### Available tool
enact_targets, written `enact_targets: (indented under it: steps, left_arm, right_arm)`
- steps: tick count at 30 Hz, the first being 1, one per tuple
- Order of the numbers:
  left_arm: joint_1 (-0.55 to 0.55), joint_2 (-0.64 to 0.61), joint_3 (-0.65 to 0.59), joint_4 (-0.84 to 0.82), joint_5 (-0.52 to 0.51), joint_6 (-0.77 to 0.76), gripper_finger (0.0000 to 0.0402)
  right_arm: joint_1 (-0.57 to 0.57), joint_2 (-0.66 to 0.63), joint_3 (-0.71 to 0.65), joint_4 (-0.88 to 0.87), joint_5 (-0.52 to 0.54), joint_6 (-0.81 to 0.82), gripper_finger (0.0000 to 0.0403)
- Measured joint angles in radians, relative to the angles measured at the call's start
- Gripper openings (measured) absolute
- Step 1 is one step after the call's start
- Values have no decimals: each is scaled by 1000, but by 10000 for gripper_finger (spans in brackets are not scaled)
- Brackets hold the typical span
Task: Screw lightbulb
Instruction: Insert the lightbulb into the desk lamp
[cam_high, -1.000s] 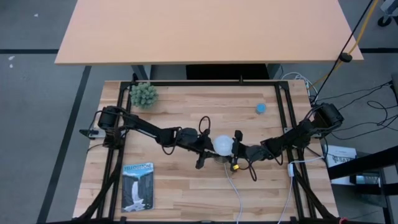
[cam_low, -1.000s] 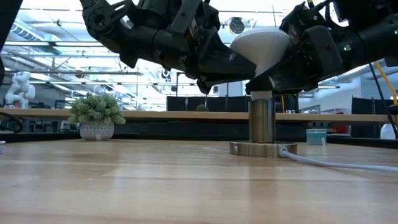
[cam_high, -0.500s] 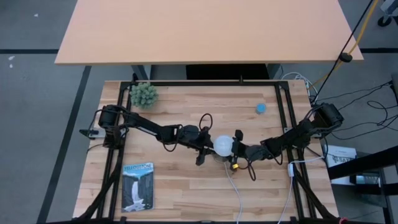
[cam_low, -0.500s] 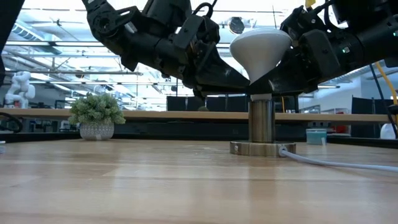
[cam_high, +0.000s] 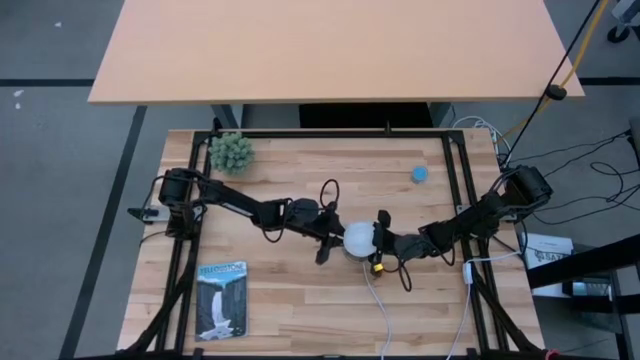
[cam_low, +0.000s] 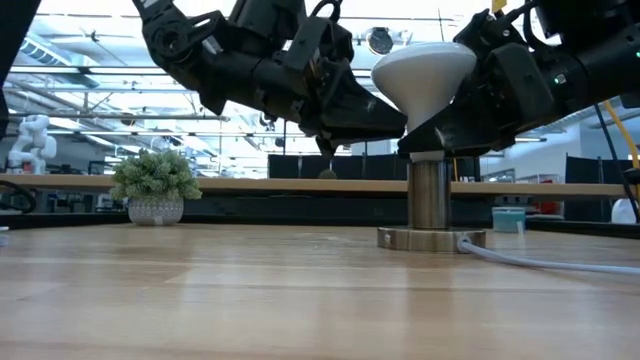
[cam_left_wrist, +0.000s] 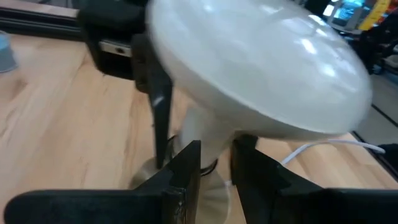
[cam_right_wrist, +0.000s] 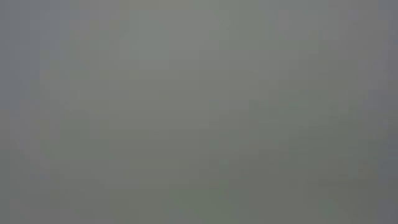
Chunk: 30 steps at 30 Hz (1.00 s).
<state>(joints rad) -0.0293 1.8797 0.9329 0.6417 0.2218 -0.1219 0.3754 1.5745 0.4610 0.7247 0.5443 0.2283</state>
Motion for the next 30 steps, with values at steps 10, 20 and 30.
enact_targets:
  steps: [10,20,30]
  left_arm:
    - [8,0,0,1,-27,-35,96]
    - [8,0,0,0,8,-60,96]
    - [8,0,0,1,12,-60,96]
  right_arm:
    - [0,0,0,3,5,0,212]
    - [0,0,0,-19,12,-11,212]
    - [0,0,0,-27,40,-12,212]
